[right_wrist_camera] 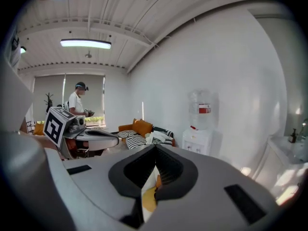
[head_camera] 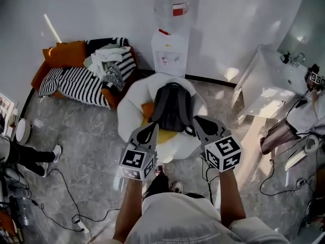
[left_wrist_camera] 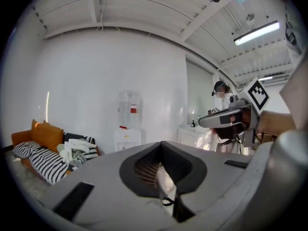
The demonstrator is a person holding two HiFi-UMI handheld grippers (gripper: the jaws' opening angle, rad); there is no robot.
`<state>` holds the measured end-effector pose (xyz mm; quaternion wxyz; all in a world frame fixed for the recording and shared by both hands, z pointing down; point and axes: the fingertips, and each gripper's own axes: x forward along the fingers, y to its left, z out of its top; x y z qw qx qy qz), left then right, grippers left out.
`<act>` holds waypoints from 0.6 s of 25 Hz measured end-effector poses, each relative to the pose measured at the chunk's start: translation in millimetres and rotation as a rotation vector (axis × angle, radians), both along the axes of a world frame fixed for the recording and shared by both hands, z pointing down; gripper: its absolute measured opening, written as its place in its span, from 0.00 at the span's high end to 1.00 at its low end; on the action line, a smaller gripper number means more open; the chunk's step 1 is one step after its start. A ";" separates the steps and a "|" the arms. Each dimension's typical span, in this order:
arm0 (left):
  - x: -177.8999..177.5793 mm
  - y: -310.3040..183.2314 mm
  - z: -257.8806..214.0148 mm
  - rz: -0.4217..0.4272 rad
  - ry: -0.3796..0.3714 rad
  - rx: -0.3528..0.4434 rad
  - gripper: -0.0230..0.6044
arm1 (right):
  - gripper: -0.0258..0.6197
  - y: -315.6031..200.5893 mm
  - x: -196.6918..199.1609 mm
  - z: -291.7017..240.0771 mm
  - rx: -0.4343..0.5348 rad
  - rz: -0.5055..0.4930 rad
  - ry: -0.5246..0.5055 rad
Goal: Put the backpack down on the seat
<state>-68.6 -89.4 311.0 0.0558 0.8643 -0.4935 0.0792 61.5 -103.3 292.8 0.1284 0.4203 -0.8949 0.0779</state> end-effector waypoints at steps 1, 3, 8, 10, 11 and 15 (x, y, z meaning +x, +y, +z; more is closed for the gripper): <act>-0.3 3.3 -5.3 0.003 -0.001 0.010 0.97 | 0.95 2.1 2.0 -5.8 0.011 -0.003 0.007; -0.9 8.9 -15.9 0.010 0.004 0.032 0.97 | 0.95 7.0 6.2 -16.2 0.033 -0.010 0.017; -4.4 20.4 -39.8 0.018 -0.022 0.085 0.97 | 0.95 23.7 15.7 -35.6 0.065 -0.011 0.005; -4.7 22.3 -47.4 0.015 -0.033 0.097 0.97 | 0.95 28.9 17.6 -39.7 0.068 -0.010 -0.002; -4.6 21.9 -52.3 0.016 -0.039 0.106 0.97 | 0.95 29.9 17.2 -42.0 0.072 -0.011 -0.001; -4.1 22.7 -67.8 0.019 -0.059 0.144 0.97 | 0.95 34.4 16.7 -50.1 0.093 -0.017 -0.009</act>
